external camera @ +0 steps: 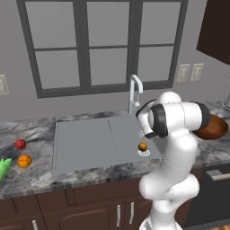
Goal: There is a mixed pile of frozen fruits and vegetables on the counter. Locate all the frozen vegetables and place the items in a bowl on the counter. Take all the frozen fruits and defrost them in a running sink.
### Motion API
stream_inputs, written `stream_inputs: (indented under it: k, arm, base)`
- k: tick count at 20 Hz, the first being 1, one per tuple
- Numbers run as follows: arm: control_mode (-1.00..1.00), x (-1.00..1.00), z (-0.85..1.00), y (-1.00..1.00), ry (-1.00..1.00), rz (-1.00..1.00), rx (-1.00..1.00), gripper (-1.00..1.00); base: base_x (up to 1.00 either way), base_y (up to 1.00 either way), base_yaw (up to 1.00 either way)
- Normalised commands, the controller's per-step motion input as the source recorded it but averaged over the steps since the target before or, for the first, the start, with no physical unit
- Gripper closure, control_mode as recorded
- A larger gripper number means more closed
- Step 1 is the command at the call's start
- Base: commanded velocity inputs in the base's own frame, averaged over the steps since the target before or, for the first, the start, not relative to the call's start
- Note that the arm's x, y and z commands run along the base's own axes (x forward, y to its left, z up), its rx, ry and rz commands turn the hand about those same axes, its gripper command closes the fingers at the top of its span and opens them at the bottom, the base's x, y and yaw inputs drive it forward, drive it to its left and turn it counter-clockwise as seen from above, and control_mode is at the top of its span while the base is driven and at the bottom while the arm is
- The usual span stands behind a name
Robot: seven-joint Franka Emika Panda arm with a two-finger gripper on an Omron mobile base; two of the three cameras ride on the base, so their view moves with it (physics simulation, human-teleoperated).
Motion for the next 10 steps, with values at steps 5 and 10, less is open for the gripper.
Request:
stream_inputs:
  k: [5, 10]
  arm:
    - [-1.00, -0.11, 0.90, -0.01, 0.00, 0.07, 0.00, -1.00]
    - [-1.00, -0.17, 0.89, 0.00, 0.06, 0.08, 0.00, -1.00]
  base:
    - [0.00, 0.00, 0.00]
    - [0.00, 0.00, 0.00]
